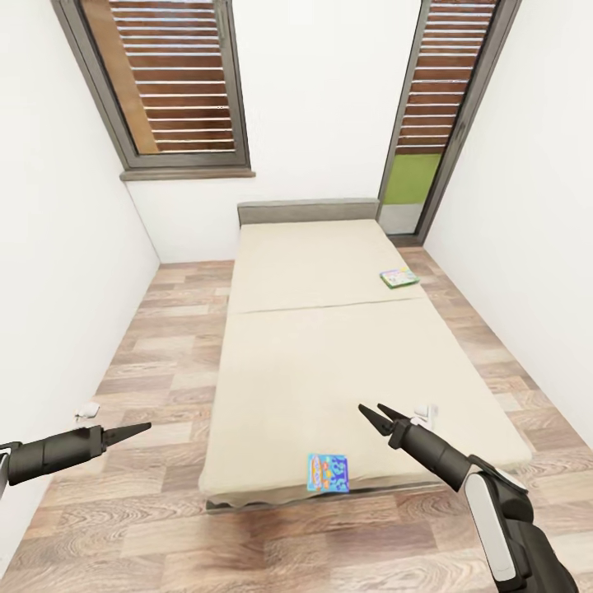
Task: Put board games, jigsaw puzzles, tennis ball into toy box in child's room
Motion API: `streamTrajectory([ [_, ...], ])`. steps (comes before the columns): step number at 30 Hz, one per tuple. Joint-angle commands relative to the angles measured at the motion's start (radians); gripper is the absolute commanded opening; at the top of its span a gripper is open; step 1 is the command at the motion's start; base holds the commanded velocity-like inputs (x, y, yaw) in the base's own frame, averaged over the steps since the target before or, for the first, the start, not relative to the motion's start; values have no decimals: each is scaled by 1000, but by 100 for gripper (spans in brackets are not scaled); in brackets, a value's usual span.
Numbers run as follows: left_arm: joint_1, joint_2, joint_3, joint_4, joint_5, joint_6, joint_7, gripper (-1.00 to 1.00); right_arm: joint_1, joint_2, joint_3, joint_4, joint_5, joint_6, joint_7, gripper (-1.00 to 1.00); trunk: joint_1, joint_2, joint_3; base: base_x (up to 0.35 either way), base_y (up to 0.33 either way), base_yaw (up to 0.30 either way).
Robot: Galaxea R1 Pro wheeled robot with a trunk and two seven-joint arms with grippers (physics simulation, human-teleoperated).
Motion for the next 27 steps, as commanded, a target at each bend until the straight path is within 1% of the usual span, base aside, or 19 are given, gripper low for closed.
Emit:
streamTrajectory([
  [1,-1,0,0,0,1,10,-3,100,-1,0,-1,3,-6,7,1,100,1,-2,0,0,0,97],
  [11,-1,0,0,0,1,10,-3,100,-1,0,-2,28,-5,5,1,100,1,-2,17,0,0,99],
  [27,-1,0,-1,0,1,10,-2,100,-2,0,-2,32,-5,5,1,100,1,-2,43,0,0,100],
])
